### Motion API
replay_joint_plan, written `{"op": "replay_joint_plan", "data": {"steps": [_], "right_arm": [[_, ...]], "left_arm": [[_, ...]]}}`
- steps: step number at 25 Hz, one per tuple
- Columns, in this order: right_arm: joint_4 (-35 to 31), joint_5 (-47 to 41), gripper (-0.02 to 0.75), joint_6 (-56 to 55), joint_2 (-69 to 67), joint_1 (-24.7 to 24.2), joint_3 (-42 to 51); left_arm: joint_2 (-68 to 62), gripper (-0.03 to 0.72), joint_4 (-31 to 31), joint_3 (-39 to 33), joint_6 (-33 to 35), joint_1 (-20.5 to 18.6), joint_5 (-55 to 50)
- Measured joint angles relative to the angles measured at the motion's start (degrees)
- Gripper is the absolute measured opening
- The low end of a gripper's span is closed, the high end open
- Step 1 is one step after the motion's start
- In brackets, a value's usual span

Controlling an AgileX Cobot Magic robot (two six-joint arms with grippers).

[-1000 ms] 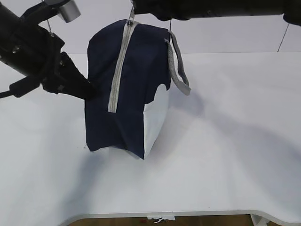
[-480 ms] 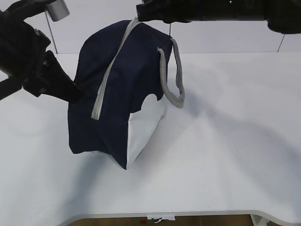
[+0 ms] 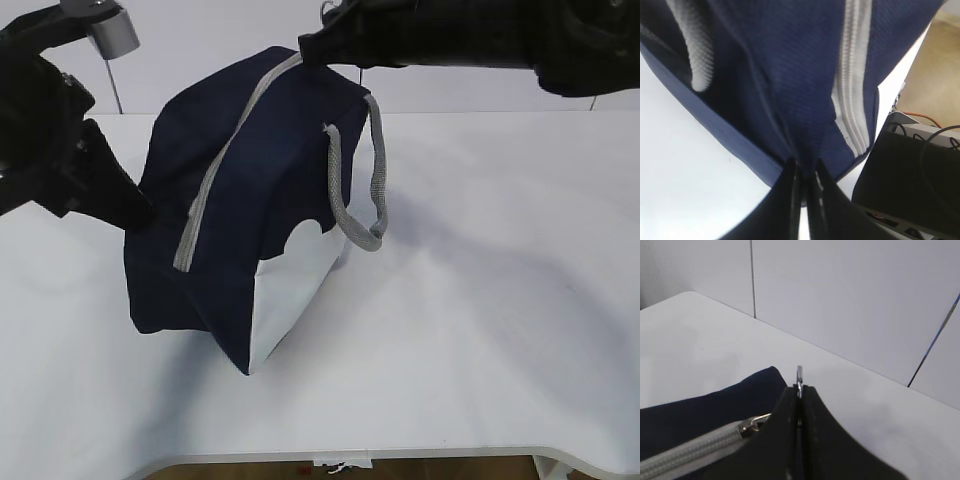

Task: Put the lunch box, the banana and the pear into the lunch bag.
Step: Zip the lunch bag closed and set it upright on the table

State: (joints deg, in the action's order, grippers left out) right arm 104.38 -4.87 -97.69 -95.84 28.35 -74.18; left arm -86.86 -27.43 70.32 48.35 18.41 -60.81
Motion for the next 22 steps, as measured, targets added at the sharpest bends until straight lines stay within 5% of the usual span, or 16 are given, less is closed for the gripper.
{"op": "replay_joint_plan", "data": {"steps": [22], "right_arm": [[0.0,-0.5,-0.010,0.0,-4.9,-4.9,-1.7]], "left_arm": [[0.7,-0.007,1.0,0.0,-1.5,-2.0,-1.2]]}}
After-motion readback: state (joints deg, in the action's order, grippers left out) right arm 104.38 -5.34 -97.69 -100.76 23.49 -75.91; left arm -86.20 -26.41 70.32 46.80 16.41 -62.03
